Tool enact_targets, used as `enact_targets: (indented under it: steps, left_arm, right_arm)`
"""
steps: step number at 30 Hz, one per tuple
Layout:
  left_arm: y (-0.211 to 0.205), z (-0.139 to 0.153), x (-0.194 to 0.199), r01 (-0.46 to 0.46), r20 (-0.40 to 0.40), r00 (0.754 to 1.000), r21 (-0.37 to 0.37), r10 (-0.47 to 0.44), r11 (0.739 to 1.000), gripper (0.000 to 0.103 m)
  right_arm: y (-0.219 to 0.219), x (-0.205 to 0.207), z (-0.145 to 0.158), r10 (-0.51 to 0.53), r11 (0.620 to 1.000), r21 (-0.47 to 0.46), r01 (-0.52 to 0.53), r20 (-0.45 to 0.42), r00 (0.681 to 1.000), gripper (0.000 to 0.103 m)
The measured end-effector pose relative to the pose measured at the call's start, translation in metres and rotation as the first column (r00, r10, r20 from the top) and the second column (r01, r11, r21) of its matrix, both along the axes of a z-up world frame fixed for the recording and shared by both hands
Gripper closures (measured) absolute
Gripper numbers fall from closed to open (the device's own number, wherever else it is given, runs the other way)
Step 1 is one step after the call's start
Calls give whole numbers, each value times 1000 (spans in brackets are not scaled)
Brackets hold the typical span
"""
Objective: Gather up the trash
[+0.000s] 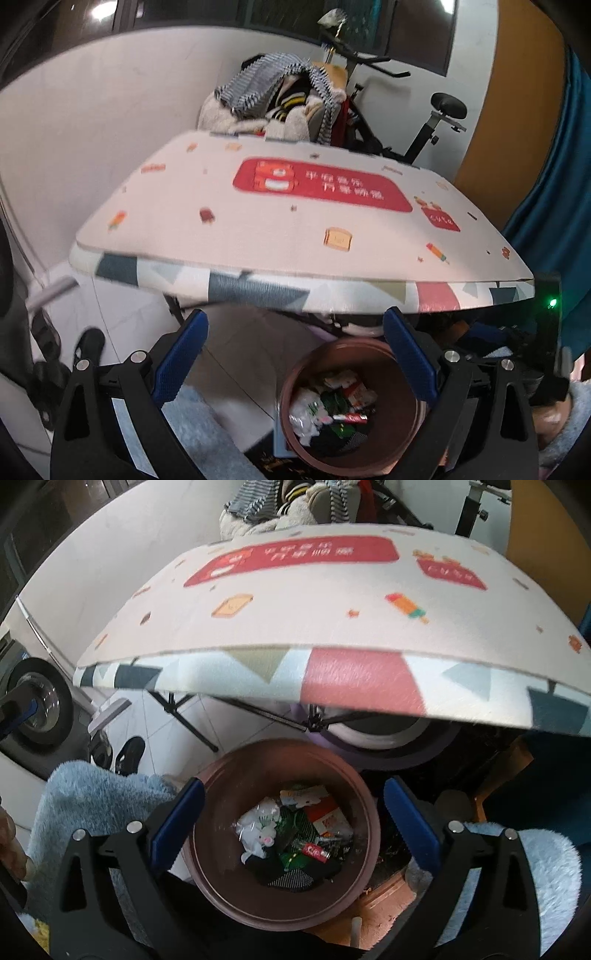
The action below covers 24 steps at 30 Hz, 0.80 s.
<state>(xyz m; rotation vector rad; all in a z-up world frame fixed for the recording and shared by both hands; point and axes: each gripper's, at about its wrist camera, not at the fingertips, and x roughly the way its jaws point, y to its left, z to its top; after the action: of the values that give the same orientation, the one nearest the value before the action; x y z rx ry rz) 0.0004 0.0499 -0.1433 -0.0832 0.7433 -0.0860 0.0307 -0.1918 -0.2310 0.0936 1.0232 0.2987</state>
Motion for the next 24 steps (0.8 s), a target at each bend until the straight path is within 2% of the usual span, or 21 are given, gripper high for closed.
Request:
enact_targets:
  steps: [2, 6, 8, 10, 13, 16, 19, 24]
  left_arm:
    - [-5, 15, 3, 4, 36, 999, 24, -5, 1000, 10]
    - [-13, 59, 6, -19, 175, 985, 86, 4, 996, 6]
    - [-17, 86, 8, -38, 254, 967, 107, 10, 994, 6]
    - [-21, 112, 10, -27, 316, 949, 96, -4, 995, 6]
    - [-25, 143, 15, -22, 363, 932, 87, -11, 996, 6]
    - [-30, 167, 17, -60, 404, 915, 104, 13, 993, 6]
    - [-37, 183, 13, -80, 450, 893, 124, 15, 989, 6]
    - [-40, 195, 11, -62, 451, 892, 95, 12, 994, 6]
  right_arm:
    - [-4, 2, 18, -28, 999, -30, 29, 53, 998, 6]
    - [-14, 11, 64, -56, 998, -20, 60, 166, 985, 6]
    - [-19, 17, 97, -64, 997, -16, 70, 231, 971, 6]
    - [-22, 22, 126, -69, 997, -19, 78, 286, 956, 6]
    - [-25, 27, 171, -76, 995, -26, 93, 375, 924, 6]
    - [-29, 28, 209, -85, 995, -15, 103, 454, 887, 6]
    - [-33, 28, 238, -92, 994, 2, 105, 498, 862, 6]
    - [-31, 20, 262, -95, 995, 18, 101, 540, 836, 6]
